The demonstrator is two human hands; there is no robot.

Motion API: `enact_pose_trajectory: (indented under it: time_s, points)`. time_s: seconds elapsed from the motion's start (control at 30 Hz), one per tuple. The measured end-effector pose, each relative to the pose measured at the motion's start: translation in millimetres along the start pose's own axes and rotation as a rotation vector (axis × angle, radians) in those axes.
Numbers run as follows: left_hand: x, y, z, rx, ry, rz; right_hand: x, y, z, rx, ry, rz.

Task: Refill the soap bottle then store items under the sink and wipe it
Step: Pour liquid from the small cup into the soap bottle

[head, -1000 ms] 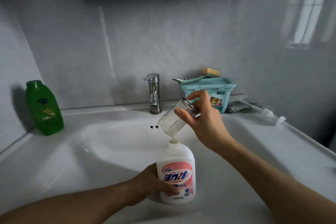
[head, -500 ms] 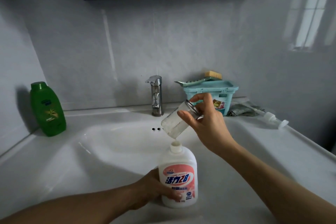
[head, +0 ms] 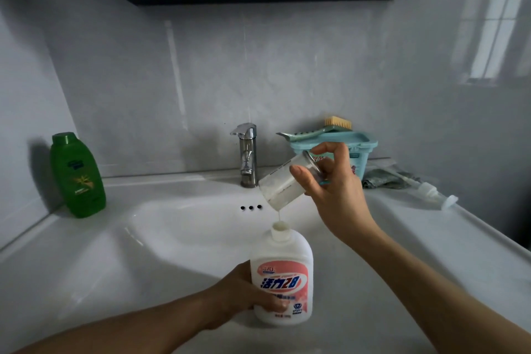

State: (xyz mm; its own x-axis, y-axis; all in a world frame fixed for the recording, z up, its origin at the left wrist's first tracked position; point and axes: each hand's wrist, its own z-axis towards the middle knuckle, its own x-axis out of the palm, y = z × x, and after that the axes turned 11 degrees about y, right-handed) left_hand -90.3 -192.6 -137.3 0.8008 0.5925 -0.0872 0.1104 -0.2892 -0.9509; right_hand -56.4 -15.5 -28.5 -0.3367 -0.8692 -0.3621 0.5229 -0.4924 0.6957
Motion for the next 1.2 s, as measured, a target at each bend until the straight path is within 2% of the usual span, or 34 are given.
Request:
enact_pose_trajectory:
  time_s: [0.3, 0.53, 0.8, 1.2]
  points:
    - [1, -14, -4, 0.113, -0.012, 0.011, -7, 3, 3, 0.009, -0.099, -0.02]
    - [-2, -18, -2, 0.179, 0.025, -0.022, -12, 8, 3, 0.019, -0.105, 0.115]
    - [-2, -18, 1, 0.197, 0.064, -0.002, -11, 10, 4, 0.001, -0.128, 0.193]
    - [-7, -14, 3, 0.177, 0.0, -0.007, -10, 7, 3, 0.025, -0.158, 0.17]
